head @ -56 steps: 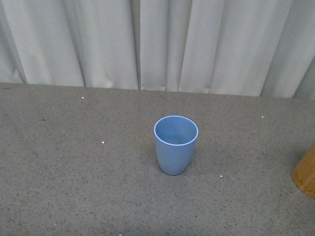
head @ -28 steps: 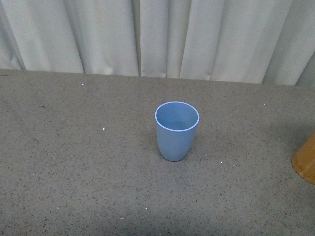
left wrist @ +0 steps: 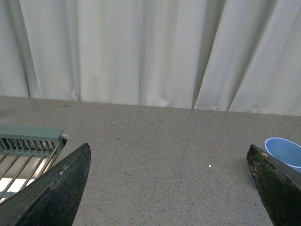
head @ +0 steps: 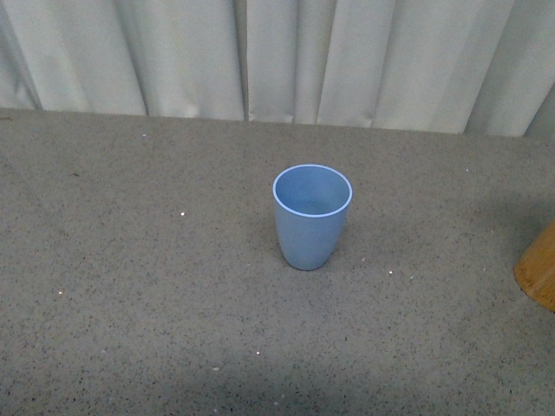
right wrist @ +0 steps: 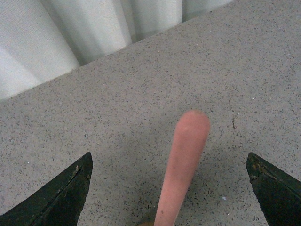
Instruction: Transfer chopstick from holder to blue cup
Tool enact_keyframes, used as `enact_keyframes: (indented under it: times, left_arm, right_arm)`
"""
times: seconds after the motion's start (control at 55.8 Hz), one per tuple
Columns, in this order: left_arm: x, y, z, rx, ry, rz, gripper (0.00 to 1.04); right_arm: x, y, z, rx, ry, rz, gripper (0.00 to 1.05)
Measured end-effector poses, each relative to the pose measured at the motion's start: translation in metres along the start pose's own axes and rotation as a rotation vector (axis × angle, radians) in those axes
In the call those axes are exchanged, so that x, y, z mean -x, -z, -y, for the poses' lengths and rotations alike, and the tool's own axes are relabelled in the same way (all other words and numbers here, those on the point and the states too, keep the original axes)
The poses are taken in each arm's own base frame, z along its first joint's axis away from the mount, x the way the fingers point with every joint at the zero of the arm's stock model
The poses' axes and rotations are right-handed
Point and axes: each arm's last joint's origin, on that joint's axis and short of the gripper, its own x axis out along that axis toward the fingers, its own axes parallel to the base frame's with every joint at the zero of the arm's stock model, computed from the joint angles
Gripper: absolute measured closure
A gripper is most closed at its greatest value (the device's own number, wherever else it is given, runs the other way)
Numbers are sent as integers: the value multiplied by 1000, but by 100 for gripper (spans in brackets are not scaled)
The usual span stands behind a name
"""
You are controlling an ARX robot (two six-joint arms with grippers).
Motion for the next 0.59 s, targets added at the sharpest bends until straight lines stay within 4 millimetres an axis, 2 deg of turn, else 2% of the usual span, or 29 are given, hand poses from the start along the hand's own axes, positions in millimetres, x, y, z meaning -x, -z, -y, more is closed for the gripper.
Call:
enact_keyframes:
  times: [0.161, 0.197, 0.305, 0.591]
  left_arm:
    - [0, 0, 0, 0, 0, 0, 7]
    - [0, 0, 0, 0, 0, 0, 7]
    - [0, 0, 0, 0, 0, 0, 7]
    - [0, 0, 0, 0, 0, 0, 7]
  right_arm:
    - [-3, 2, -2, 0, 3, -4, 10]
    - [-3, 3, -2, -2, 4, -4, 12]
    - [-4, 5, -4, 2, 5, -4, 35]
    - [-5, 5, -6, 0, -7, 8, 76]
